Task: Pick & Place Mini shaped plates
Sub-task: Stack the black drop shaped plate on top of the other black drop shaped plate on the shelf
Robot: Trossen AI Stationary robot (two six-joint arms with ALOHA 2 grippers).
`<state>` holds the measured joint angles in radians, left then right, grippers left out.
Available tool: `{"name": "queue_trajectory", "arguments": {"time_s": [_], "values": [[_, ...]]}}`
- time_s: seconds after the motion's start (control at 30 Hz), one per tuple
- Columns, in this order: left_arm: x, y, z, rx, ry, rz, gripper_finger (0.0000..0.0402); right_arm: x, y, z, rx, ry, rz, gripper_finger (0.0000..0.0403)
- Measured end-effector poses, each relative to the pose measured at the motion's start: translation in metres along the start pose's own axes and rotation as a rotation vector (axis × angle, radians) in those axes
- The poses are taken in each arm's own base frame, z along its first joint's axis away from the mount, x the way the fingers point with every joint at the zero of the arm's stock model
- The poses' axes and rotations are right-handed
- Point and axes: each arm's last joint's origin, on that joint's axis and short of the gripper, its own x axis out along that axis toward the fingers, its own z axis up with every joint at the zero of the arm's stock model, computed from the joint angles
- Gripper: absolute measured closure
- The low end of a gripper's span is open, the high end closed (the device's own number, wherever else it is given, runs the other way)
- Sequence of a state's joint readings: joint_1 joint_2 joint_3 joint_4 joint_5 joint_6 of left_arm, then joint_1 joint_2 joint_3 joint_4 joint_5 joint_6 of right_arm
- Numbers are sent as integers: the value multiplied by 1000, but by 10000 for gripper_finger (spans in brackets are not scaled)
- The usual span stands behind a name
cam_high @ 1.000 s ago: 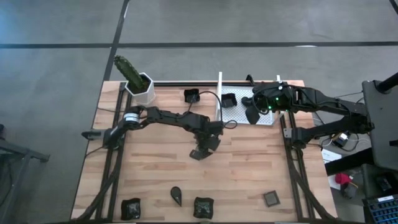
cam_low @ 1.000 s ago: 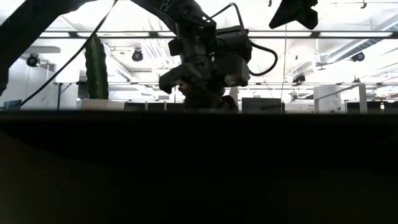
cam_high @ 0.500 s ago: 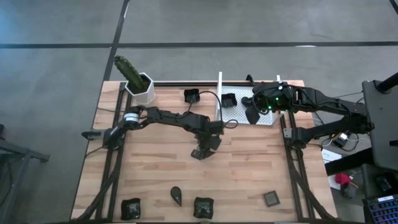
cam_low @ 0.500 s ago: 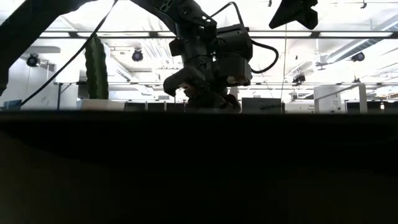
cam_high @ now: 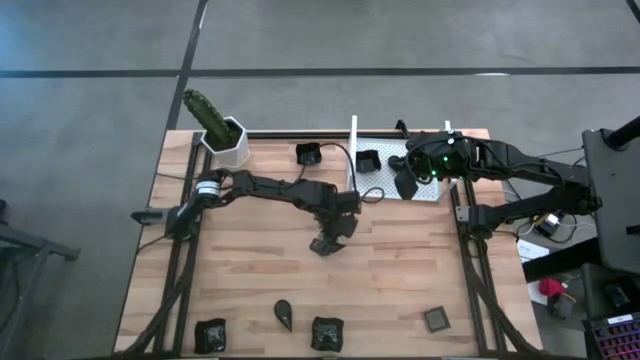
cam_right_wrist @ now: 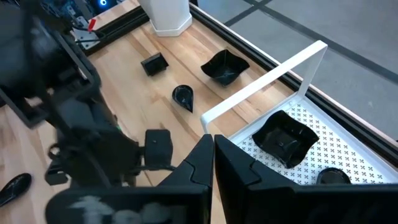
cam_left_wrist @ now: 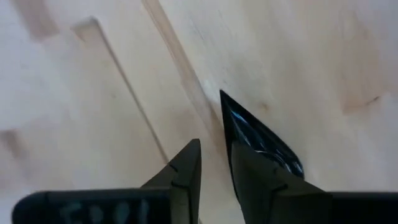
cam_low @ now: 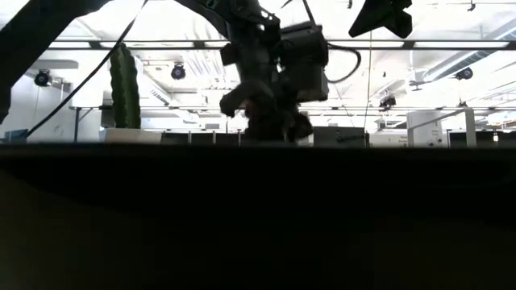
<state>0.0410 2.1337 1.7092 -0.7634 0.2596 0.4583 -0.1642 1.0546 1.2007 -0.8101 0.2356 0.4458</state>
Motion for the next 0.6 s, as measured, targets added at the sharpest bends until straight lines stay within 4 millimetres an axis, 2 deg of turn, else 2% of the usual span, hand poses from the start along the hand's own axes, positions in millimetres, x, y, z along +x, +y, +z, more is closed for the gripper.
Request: {"name": "queue_trajectory", "arguments": {"time_s": [0.23,0.4,0.6], "values": [[-45,-8,10,-2,-77,44,320,0,0,0,0,1,-1,390],[-94,-21,11,-67,-137,79,319,4,0,-4,-4,18,-2,390],[-152,-43,3,-156,-220,172,319,25,3,-16,-1,84,81,390]]}}
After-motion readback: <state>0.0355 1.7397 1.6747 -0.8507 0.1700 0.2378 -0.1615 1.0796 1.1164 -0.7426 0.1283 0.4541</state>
